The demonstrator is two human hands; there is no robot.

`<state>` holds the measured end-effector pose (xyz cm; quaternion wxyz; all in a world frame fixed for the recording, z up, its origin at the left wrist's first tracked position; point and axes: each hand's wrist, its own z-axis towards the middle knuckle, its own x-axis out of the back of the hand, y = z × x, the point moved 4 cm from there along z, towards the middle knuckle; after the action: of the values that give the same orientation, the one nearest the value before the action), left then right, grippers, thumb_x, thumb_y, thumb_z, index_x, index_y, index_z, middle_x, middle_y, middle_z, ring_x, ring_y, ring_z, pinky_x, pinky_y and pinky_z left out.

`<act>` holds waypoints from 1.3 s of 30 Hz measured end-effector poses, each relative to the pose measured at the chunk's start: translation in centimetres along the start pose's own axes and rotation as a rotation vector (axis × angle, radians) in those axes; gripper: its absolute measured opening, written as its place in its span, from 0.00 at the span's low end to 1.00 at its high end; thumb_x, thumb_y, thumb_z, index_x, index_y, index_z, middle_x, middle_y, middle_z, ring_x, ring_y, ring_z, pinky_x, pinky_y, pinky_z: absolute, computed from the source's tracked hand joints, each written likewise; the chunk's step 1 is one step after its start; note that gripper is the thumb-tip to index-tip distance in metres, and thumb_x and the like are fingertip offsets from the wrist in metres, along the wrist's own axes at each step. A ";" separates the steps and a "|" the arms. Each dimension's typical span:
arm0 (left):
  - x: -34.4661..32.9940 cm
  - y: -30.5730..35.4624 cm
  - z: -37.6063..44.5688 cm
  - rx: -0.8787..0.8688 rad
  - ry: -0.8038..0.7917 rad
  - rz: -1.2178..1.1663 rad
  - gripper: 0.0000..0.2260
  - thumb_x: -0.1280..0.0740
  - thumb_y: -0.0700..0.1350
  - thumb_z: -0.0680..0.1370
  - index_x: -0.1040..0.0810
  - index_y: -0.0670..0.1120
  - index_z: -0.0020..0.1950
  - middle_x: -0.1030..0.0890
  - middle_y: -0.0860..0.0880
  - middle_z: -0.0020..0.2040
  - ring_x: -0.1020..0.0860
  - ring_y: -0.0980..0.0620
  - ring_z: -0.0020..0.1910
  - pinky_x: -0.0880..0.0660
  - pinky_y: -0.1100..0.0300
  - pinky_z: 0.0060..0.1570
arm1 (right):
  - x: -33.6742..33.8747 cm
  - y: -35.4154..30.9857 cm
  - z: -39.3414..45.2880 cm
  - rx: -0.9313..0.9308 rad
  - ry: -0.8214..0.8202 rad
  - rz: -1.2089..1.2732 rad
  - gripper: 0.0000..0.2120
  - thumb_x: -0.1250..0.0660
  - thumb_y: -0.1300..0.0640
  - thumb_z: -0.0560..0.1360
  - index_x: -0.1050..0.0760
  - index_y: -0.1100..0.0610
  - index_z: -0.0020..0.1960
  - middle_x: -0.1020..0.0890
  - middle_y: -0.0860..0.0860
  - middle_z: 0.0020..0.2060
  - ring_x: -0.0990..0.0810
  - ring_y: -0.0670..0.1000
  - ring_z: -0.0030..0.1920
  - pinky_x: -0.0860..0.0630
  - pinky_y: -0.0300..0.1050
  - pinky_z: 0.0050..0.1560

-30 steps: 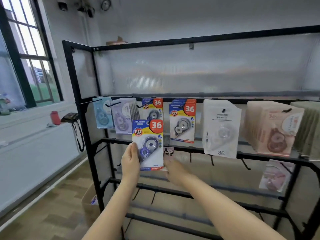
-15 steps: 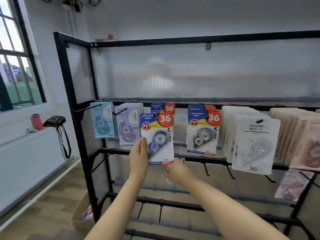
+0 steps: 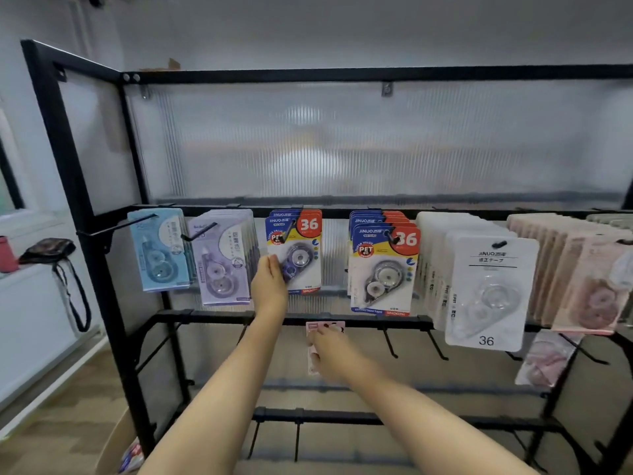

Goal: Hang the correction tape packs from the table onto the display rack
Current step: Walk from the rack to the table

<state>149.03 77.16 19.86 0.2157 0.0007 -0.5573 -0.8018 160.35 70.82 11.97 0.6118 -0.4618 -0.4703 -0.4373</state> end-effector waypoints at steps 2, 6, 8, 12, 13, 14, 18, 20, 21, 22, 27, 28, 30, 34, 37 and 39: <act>-0.6 0.0 0.5 0.022 -0.004 0.013 0.13 0.50 0.49 0.84 0.32 0.43 0.48 0.28 0.44 0.45 0.30 0.49 0.44 0.39 0.59 0.42 | 0.1 0.1 -0.2 -0.007 -0.006 0.017 0.18 0.43 0.65 0.78 0.30 0.61 0.67 0.28 0.56 0.65 0.32 0.56 0.66 0.32 0.51 0.65; -1.1 -0.2 0.9 0.059 -0.032 0.049 0.16 0.50 0.50 0.85 0.29 0.40 0.55 0.25 0.40 0.51 0.28 0.44 0.47 0.38 0.57 0.45 | 0.6 0.5 -0.6 -0.020 -0.012 0.047 0.17 0.43 0.65 0.78 0.30 0.60 0.67 0.27 0.56 0.65 0.31 0.56 0.65 0.30 0.52 0.64; -1.1 -1.1 0.4 0.130 -0.068 0.082 0.18 0.49 0.50 0.84 0.30 0.38 0.61 0.24 0.38 0.57 0.26 0.40 0.55 0.36 0.55 0.48 | 0.7 0.7 -1.0 -0.021 -0.016 0.058 0.17 0.43 0.64 0.78 0.30 0.60 0.67 0.27 0.56 0.65 0.31 0.55 0.65 0.30 0.52 0.62; -1.0 -3.1 -3.7 0.221 -0.182 0.168 0.16 0.47 0.48 0.84 0.28 0.37 0.60 0.23 0.38 0.56 0.25 0.39 0.57 0.34 0.56 0.48 | 1.0 0.8 -2.2 -0.008 -0.026 0.042 0.17 0.43 0.64 0.77 0.30 0.61 0.66 0.26 0.58 0.62 0.29 0.58 0.62 0.28 0.52 0.59; -0.7 -3.7 -5.1 0.225 -0.212 0.213 0.13 0.46 0.47 0.84 0.27 0.39 0.55 0.22 0.40 0.49 0.25 0.40 0.53 0.35 0.58 0.46 | 0.8 0.7 -2.5 0.000 -0.032 0.044 0.16 0.42 0.64 0.77 0.28 0.61 0.64 0.25 0.58 0.60 0.27 0.59 0.60 0.26 0.52 0.58; -0.4 -4.4 -6.5 0.206 -0.250 0.269 0.11 0.46 0.46 0.84 0.28 0.41 0.49 0.24 0.44 0.42 0.24 0.42 0.50 0.34 0.57 0.45 | 0.6 0.6 -2.9 0.013 -0.042 0.042 0.15 0.42 0.64 0.77 0.27 0.60 0.62 0.24 0.57 0.59 0.25 0.58 0.58 0.25 0.53 0.57; 2.1 -6.9 -11.2 0.145 -0.410 0.666 0.14 0.44 0.47 0.82 0.24 0.41 0.50 0.21 0.41 0.51 0.23 0.41 0.53 0.26 0.52 0.54 | -0.4 -1.5 -4.7 0.124 -0.100 -0.070 0.12 0.41 0.63 0.77 0.27 0.60 0.59 0.23 0.58 0.57 0.24 0.58 0.56 0.25 0.51 0.53; 4.7 -7.5 -13.0 0.132 -0.441 0.946 0.17 0.45 0.49 0.82 0.27 0.40 0.63 0.26 0.41 0.63 0.27 0.41 0.61 0.30 0.51 0.58 | -0.9 -3.6 -5.4 0.195 -0.128 -0.117 0.13 0.42 0.63 0.78 0.30 0.61 0.62 0.25 0.59 0.60 0.25 0.59 0.60 0.28 0.51 0.55; 6.3 -7.5 -14.0 0.105 -0.456 1.076 0.18 0.46 0.49 0.82 0.29 0.41 0.66 0.28 0.41 0.65 0.29 0.41 0.63 0.31 0.50 0.59 | -1.3 -4.9 -5.8 0.239 -0.139 -0.128 0.14 0.43 0.63 0.78 0.31 0.61 0.64 0.25 0.59 0.61 0.27 0.59 0.62 0.29 0.51 0.57; 8.1 -7.6 -14.8 0.071 -0.455 1.181 0.18 0.46 0.49 0.82 0.30 0.42 0.67 0.29 0.42 0.66 0.30 0.41 0.64 0.32 0.50 0.59 | -1.8 -6.5 -6.1 0.286 -0.155 -0.132 0.15 0.43 0.63 0.78 0.32 0.61 0.65 0.26 0.59 0.62 0.28 0.59 0.63 0.29 0.51 0.58; 20.0 -8.5 -19.4 0.217 -0.377 1.423 0.17 0.44 0.49 0.81 0.31 0.43 0.67 0.29 0.42 0.67 0.32 0.42 0.66 0.33 0.50 0.60 | -4.1 -17.3 -9.4 0.571 -0.210 -0.191 0.17 0.45 0.63 0.79 0.34 0.61 0.67 0.27 0.58 0.63 0.32 0.58 0.65 0.31 0.49 0.60; 22.7 -8.6 -20.4 0.263 -0.358 1.455 0.17 0.44 0.48 0.81 0.31 0.43 0.68 0.29 0.42 0.67 0.32 0.42 0.66 0.34 0.50 0.61 | -4.4 -20.0 -10.3 0.644 -0.197 -0.204 0.17 0.45 0.63 0.79 0.34 0.61 0.67 0.27 0.59 0.64 0.31 0.58 0.65 0.31 0.49 0.60; 28.3 -8.9 -22.8 0.362 -0.327 1.517 0.17 0.45 0.48 0.81 0.32 0.43 0.68 0.30 0.41 0.67 0.32 0.42 0.67 0.35 0.49 0.62 | -4.8 -25.7 -12.2 0.771 -0.178 -0.198 0.18 0.44 0.63 0.78 0.34 0.61 0.68 0.27 0.58 0.64 0.31 0.58 0.65 0.31 0.49 0.60; 39.5 -9.2 -28.5 0.571 -0.252 1.579 0.20 0.44 0.51 0.82 0.34 0.43 0.70 0.31 0.41 0.69 0.34 0.42 0.68 0.36 0.46 0.64 | -6.0 -37.7 -16.3 0.974 -0.165 -0.141 0.16 0.42 0.61 0.78 0.33 0.61 0.65 0.26 0.59 0.63 0.31 0.58 0.65 0.33 0.50 0.62; 48.1 -9.4 -32.9 0.731 -0.156 1.601 0.20 0.44 0.51 0.82 0.35 0.43 0.71 0.31 0.41 0.70 0.34 0.42 0.69 0.36 0.46 0.65 | -6.9 -47.2 -20.1 1.105 -0.159 -0.116 0.16 0.43 0.60 0.79 0.33 0.60 0.66 0.27 0.58 0.64 0.30 0.58 0.66 0.33 0.51 0.63; 53.8 -9.6 -35.7 0.827 -0.097 1.613 0.20 0.43 0.52 0.82 0.35 0.43 0.71 0.31 0.41 0.70 0.34 0.42 0.69 0.36 0.46 0.65 | -7.5 -53.1 -22.9 1.180 -0.165 -0.092 0.17 0.43 0.62 0.79 0.33 0.60 0.67 0.27 0.58 0.65 0.31 0.58 0.66 0.33 0.52 0.63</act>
<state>105.58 29.38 10.59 0.6706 -0.3462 -0.6405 -0.1423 111.49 39.08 9.74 0.7069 -0.0556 -0.6992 -0.0908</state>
